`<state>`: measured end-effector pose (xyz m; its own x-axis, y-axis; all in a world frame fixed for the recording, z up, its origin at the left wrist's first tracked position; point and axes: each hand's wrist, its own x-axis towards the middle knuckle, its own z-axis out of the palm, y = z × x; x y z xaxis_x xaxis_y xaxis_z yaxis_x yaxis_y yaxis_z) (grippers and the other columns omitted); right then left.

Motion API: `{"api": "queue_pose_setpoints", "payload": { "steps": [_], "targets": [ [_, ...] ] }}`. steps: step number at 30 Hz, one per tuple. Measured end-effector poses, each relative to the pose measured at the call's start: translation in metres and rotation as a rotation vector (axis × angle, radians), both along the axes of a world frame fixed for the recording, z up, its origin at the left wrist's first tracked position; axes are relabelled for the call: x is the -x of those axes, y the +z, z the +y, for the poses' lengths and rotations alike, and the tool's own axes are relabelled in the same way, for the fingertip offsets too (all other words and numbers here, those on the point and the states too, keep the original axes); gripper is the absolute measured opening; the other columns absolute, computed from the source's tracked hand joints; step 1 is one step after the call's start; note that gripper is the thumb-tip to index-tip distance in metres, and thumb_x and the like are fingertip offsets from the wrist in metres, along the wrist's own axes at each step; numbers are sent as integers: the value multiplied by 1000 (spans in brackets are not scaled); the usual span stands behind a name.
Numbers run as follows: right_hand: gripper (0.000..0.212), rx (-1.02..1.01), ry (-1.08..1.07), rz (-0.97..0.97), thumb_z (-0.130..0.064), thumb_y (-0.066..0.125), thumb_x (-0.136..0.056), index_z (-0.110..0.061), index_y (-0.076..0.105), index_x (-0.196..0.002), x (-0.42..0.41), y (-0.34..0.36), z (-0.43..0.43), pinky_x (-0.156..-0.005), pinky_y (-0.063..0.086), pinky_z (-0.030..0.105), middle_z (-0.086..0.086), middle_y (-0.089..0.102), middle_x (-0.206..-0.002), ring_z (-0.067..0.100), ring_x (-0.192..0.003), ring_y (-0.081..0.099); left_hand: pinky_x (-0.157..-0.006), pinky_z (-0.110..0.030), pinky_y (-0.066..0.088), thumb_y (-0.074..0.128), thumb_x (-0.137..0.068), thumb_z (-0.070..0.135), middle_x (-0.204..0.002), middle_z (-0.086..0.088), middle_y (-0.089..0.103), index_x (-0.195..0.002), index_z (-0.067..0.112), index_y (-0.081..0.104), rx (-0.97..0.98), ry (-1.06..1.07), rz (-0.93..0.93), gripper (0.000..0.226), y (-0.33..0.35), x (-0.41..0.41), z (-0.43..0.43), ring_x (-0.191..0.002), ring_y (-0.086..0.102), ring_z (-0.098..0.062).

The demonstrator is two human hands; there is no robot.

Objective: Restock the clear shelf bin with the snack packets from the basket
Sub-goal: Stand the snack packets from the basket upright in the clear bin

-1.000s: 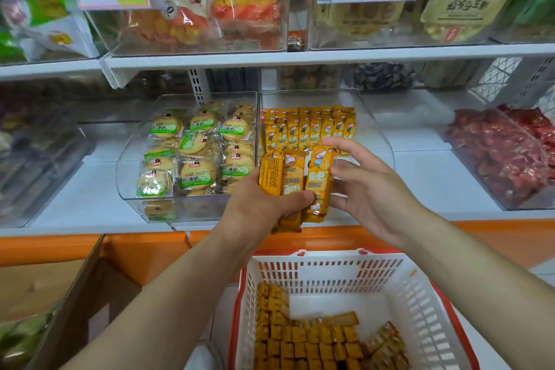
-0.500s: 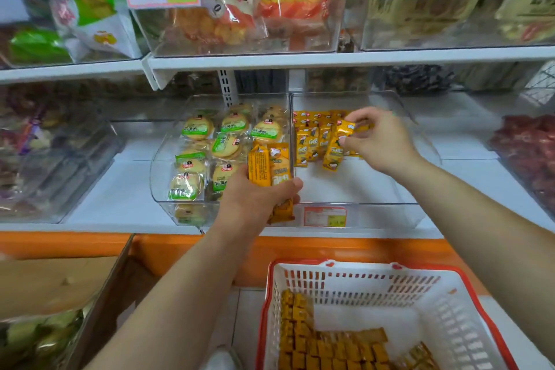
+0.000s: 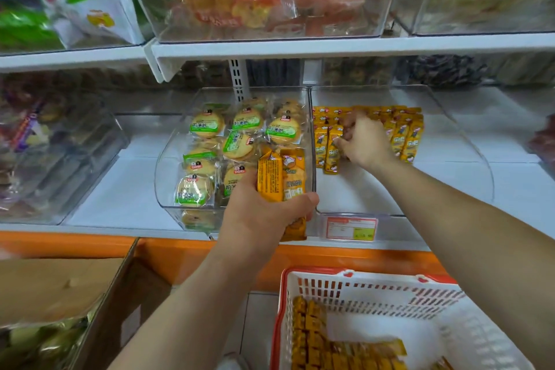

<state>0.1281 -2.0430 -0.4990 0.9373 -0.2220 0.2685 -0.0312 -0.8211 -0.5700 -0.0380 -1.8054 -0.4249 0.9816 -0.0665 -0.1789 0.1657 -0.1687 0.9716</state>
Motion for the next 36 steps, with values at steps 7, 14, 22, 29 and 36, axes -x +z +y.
{"api": "queue_pose_setpoints", "payload": {
  "steps": [7,14,22,29,36],
  "targets": [
    [45,72,50,125,-15,84,-75,-21,46,-99,5,-3,3,-70,51,36,7,65,-88,30,-82,64,-52,-15,54,86,-78,25,-80,3,79,-109,19,65,37,11,22,37,1,1,-5,-68,76,-10],
    [46,259,6,99,-16,76,-81,-17,41,-112,3,-5,9,-68,56,45,13,66,-91,36,-80,66,-67,-33,64,86,-78,25,-83,1,79,-105,21,66,41,12,41,34,-1,-1,-9,-72,78,-14],
    [50,102,37,154,-27,88,-72,-16,51,-105,36,37,0,-62,47,28,-2,63,-81,22,-82,65,-85,-51,62,84,-83,20,-89,-5,80,-108,18,66,161,-12,126,31,-3,-3,-14,-80,79,-24],
    [15,-633,315,114,-31,65,-95,-36,64,-109,162,83,0,-61,58,29,-3,76,-92,14,-78,73,-88,-48,61,73,-92,13,-102,-9,79,-115,17,66,256,-185,220,24,-4,3,-34,-93,77,-31],
    [45,-576,366,184,-38,71,-89,-46,57,-131,198,95,-12,-66,48,25,-9,59,-87,10,-79,67,-74,-44,64,77,-84,21,-111,-18,76,-121,15,66,314,-417,195,39,-4,17,-54,-99,75,-39]
  ]
}}
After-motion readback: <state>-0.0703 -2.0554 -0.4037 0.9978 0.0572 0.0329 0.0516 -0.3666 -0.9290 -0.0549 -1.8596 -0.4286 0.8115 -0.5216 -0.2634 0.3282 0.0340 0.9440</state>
